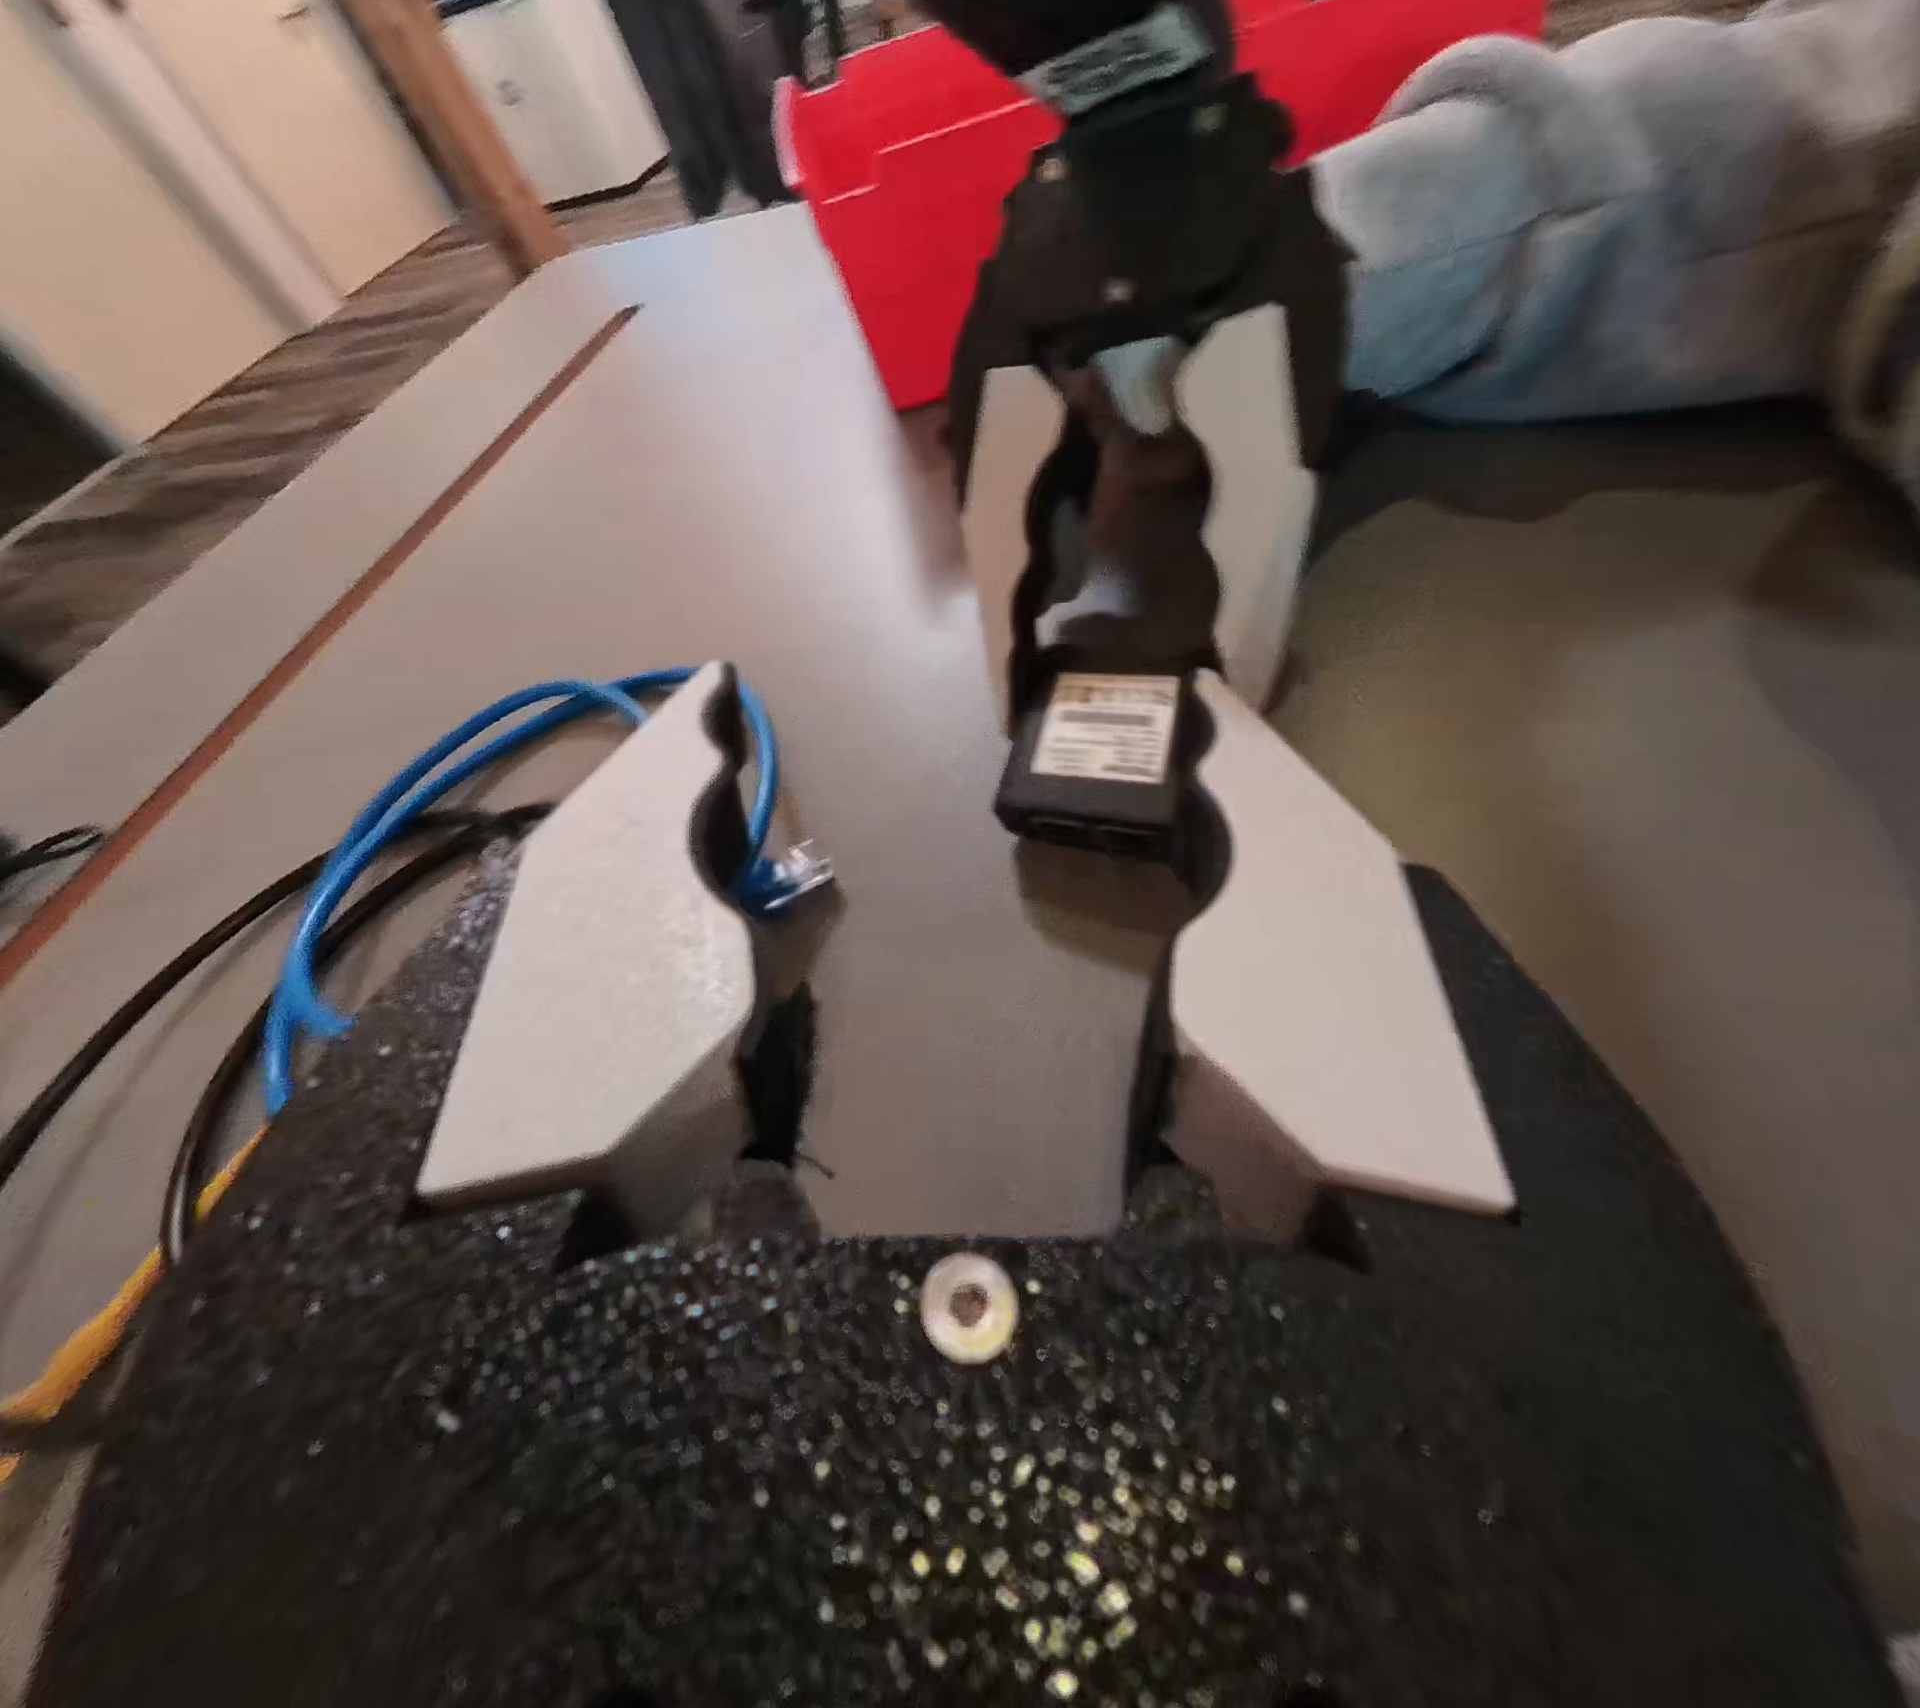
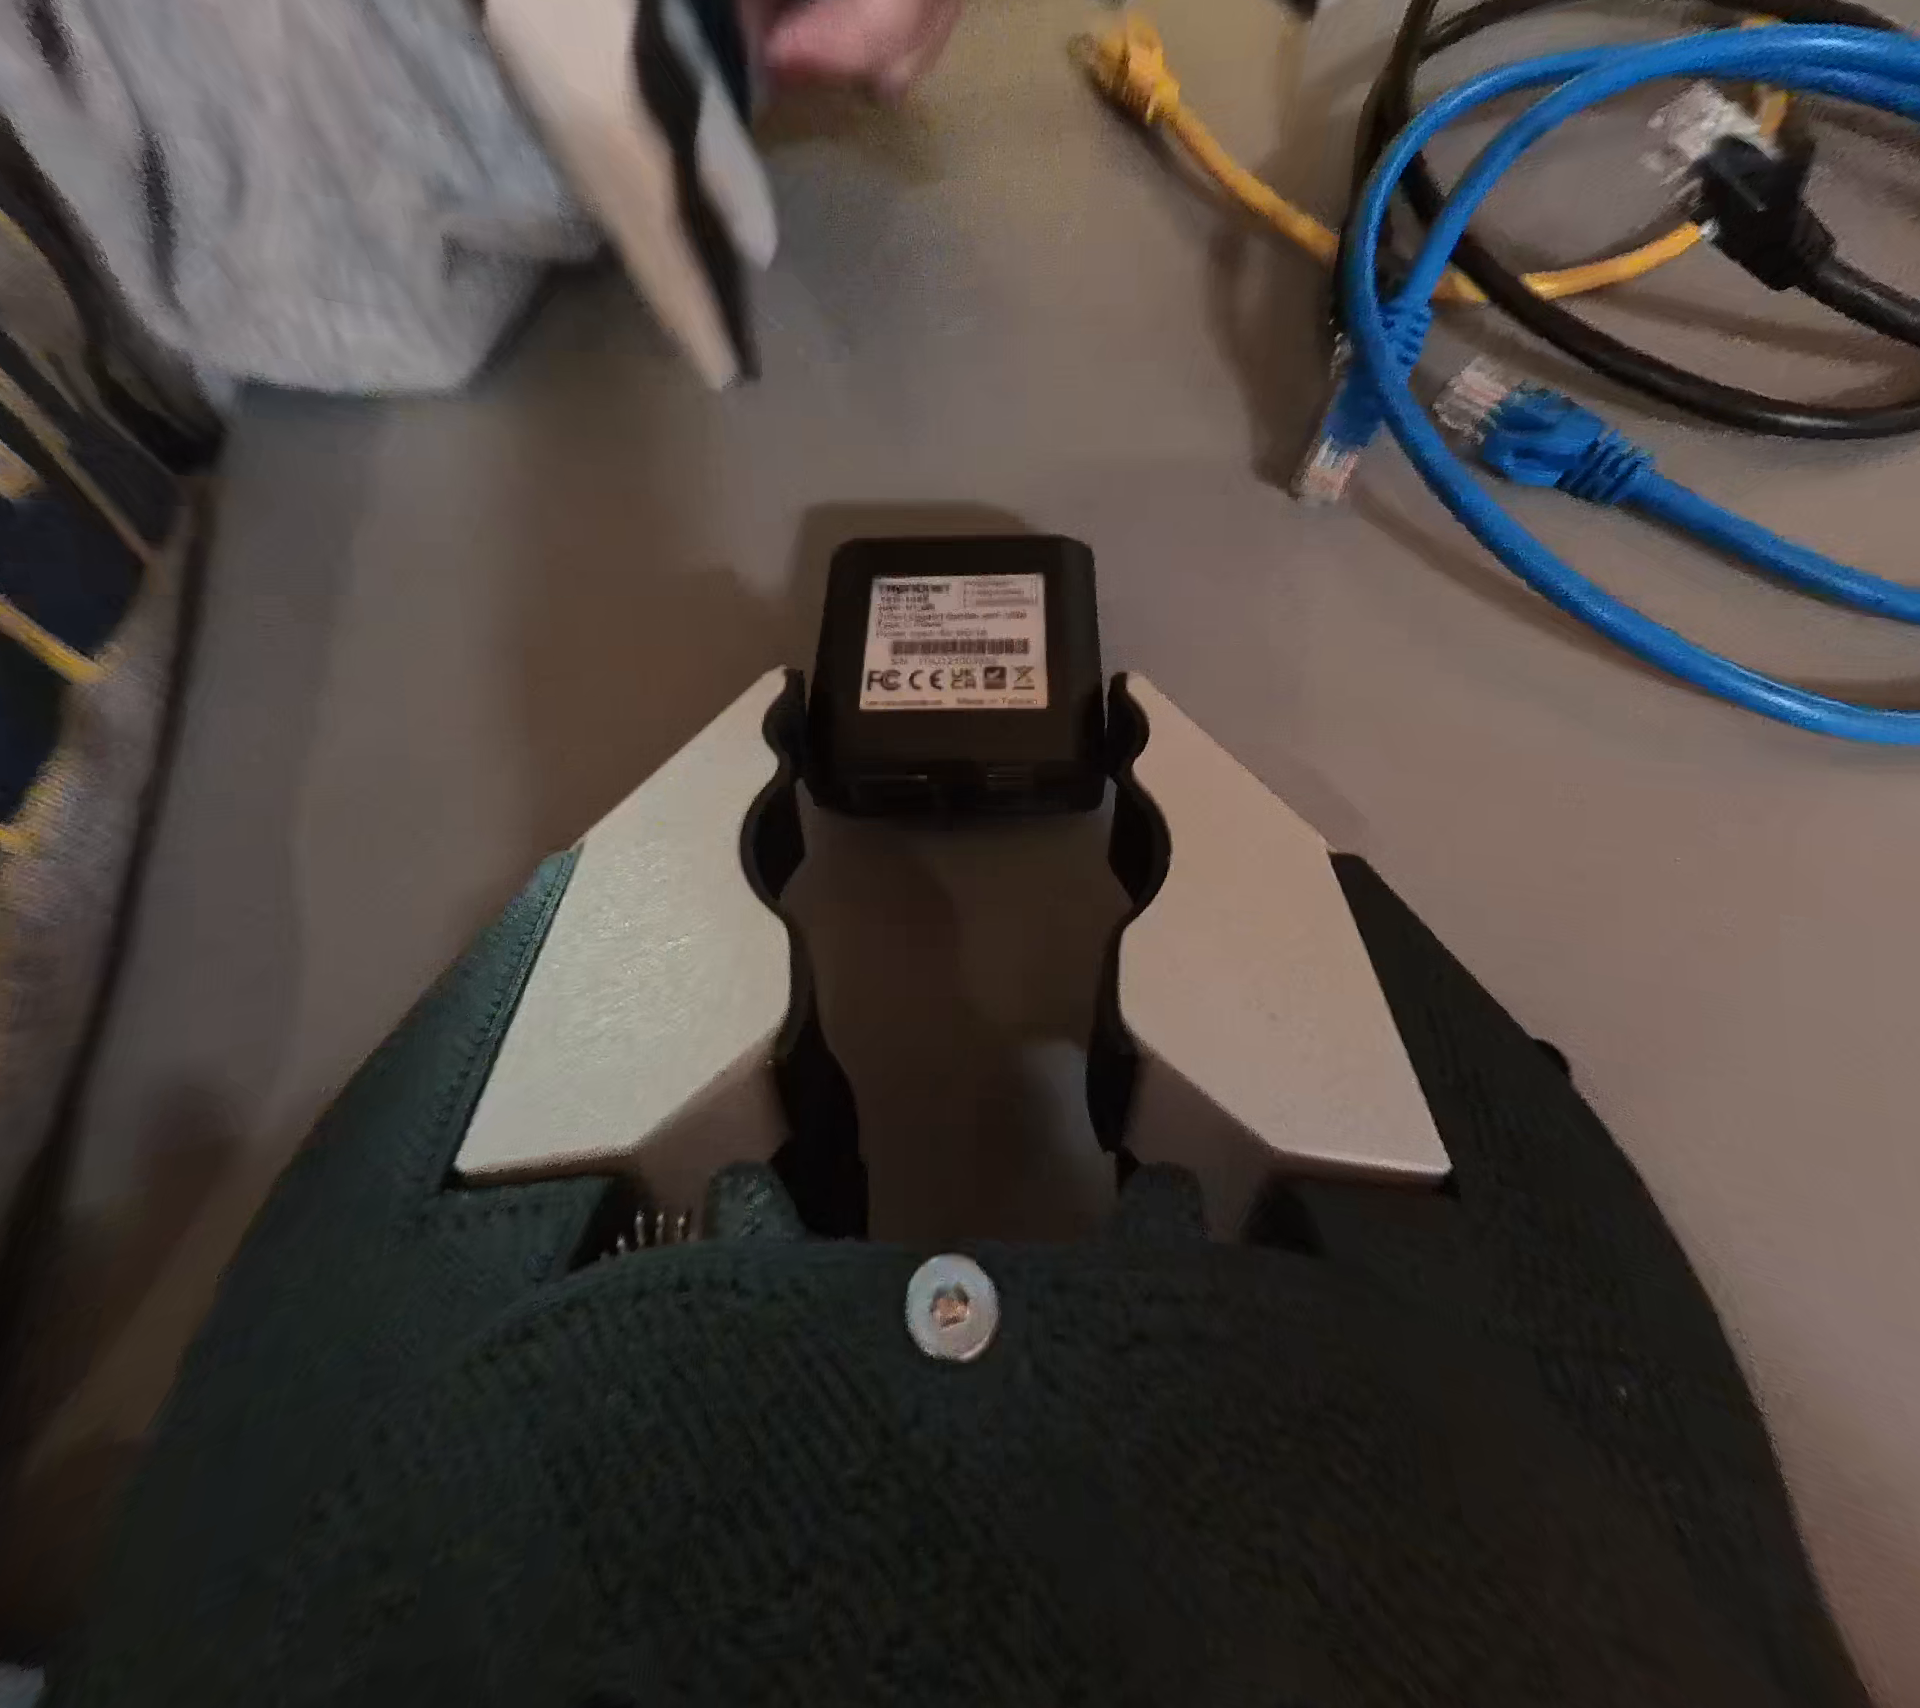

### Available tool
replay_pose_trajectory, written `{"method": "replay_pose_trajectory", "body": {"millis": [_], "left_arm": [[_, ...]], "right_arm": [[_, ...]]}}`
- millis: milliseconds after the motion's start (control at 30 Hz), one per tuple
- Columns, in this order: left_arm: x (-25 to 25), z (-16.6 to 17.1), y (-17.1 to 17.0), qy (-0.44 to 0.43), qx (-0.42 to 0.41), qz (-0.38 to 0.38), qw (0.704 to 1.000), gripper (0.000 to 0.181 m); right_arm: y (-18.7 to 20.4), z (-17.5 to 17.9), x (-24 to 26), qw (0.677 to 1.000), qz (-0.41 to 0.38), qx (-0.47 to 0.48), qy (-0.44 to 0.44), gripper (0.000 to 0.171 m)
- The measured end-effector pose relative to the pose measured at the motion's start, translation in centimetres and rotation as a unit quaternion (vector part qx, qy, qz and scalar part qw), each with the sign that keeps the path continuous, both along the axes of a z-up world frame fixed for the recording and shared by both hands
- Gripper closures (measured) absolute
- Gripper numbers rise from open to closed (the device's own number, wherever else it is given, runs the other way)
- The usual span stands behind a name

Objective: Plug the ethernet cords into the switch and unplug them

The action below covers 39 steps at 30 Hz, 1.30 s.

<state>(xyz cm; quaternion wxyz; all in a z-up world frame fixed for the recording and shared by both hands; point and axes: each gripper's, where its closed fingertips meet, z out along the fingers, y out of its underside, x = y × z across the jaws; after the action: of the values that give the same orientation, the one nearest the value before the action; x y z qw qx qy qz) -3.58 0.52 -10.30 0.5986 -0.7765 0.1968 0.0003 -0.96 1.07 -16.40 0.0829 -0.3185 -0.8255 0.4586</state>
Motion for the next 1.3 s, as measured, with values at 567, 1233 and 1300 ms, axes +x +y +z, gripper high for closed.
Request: {"method": "replay_pose_trajectory", "body": {"millis": [567,1233,1300], "left_arm": [[1.9,-2.6,-0.7,0.120,-0.033,-0.006,0.992,0.084],[3.1,-6.2,-1.5,0.105,-0.107,-0.018,0.989,0.102],[3.5,-6.5,-1.2,0.110,-0.112,-0.023,0.987,0.103]], "right_arm": [[-2.1,0.2,3.8,0.998,-0.032,0.009,-0.046,0.063],[1.4,-0.4,3.4,0.969,-0.239,0.056,0.038,0.068],[1.6,-0.3,2.6,0.965,-0.253,0.056,0.041,0.068]]}}
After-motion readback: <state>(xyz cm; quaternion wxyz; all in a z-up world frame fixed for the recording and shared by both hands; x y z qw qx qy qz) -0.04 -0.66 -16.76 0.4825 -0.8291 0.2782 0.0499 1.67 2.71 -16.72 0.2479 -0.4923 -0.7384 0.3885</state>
